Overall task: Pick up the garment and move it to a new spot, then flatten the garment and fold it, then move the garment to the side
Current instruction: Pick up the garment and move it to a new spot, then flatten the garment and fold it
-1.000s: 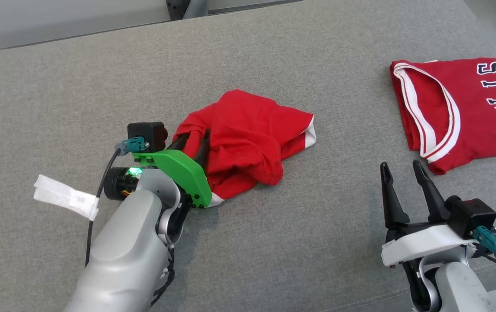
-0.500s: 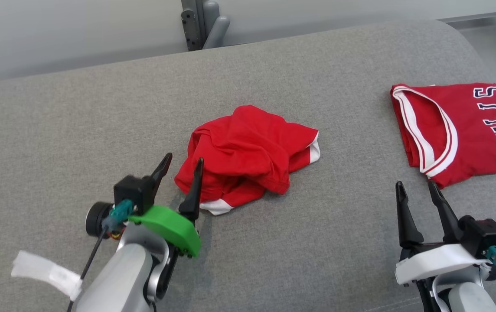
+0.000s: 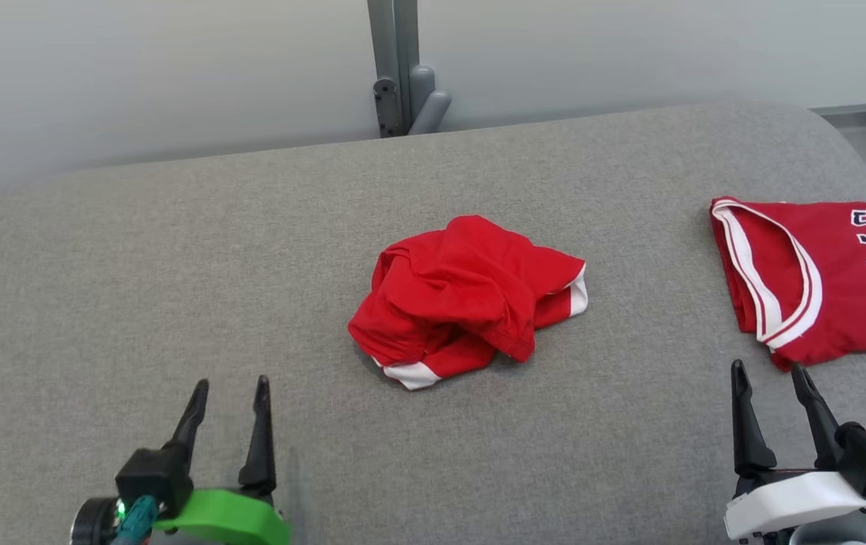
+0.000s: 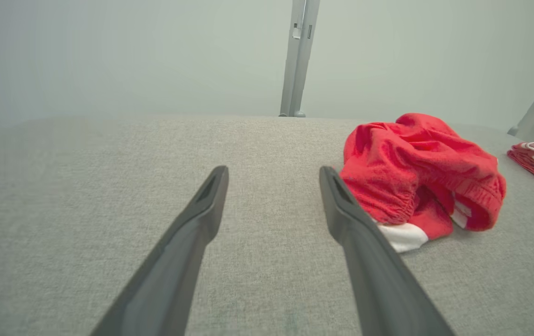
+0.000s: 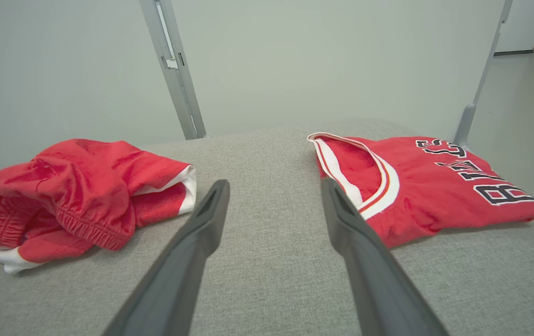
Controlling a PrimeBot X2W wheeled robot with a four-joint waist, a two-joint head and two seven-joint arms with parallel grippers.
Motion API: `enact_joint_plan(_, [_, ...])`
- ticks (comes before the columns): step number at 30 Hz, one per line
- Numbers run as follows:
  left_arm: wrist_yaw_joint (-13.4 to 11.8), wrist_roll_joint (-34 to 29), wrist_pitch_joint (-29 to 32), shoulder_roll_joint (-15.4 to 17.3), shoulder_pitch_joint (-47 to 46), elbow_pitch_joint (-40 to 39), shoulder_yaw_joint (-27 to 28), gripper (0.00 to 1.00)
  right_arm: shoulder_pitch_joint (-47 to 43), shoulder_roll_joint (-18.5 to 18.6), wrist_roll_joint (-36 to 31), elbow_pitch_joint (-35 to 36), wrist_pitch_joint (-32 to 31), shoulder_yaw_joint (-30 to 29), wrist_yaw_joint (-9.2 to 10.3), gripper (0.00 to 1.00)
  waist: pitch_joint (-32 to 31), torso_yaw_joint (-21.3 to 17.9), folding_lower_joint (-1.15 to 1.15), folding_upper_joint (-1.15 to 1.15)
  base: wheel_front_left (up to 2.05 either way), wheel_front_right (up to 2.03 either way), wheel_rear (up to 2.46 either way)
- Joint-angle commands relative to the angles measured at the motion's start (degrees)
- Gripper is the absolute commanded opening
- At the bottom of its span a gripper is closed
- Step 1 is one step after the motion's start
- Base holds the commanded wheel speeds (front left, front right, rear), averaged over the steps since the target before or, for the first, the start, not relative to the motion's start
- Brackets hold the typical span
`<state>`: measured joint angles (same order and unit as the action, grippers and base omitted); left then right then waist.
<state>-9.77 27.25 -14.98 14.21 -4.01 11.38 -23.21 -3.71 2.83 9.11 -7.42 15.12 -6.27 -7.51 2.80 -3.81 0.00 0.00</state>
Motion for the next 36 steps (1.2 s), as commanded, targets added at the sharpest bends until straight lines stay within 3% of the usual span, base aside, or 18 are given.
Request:
enact_joint_plan(1, [0.20,-1.35,-0.16,-0.17,2.99,-0.76,2.16,1.00,-1.12,0.14,-0.70,0.35,0.00,-0.22,0.05,1.00,-1.36,1.37,0.00,0.00,0.00,0.00,0.00])
enact_joint_plan(9, [4.25,-5.61,-0.18,-3.13,9.26,-2.52,11.42,1.00,-2.22,0.14,-1.55,0.81,0.00,-0.65,0.05,1.00,-1.82,3.64,0.00,0.00,0.00,0.00,0.00])
enact_joint_plan(14, [8.00,-7.99,-0.18,-5.18,10.00,-1.53,15.39,1.00,-2.15,0.15,-1.78,0.70,0.00,-0.42,0.05,1.00,-1.56,4.74,0.00,0.00,0.00,0.00,0.00])
enact_joint_plan(22, [11.33,-11.21,-0.19,-8.02,10.39,0.14,20.50,1.00,-1.79,0.15,-2.25,0.46,0.00,-0.29,0.05,1.00,-1.68,5.48,0.00,0.00,0.00,0.00,0.00])
enact_joint_plan(36, [14.95,-13.72,-0.19,-10.82,8.08,0.88,22.35,1.00,-0.79,0.15,-2.72,0.41,0.00,0.73,0.05,1.00,-0.87,4.16,0.00,0.00,0.00,0.00,0.00])
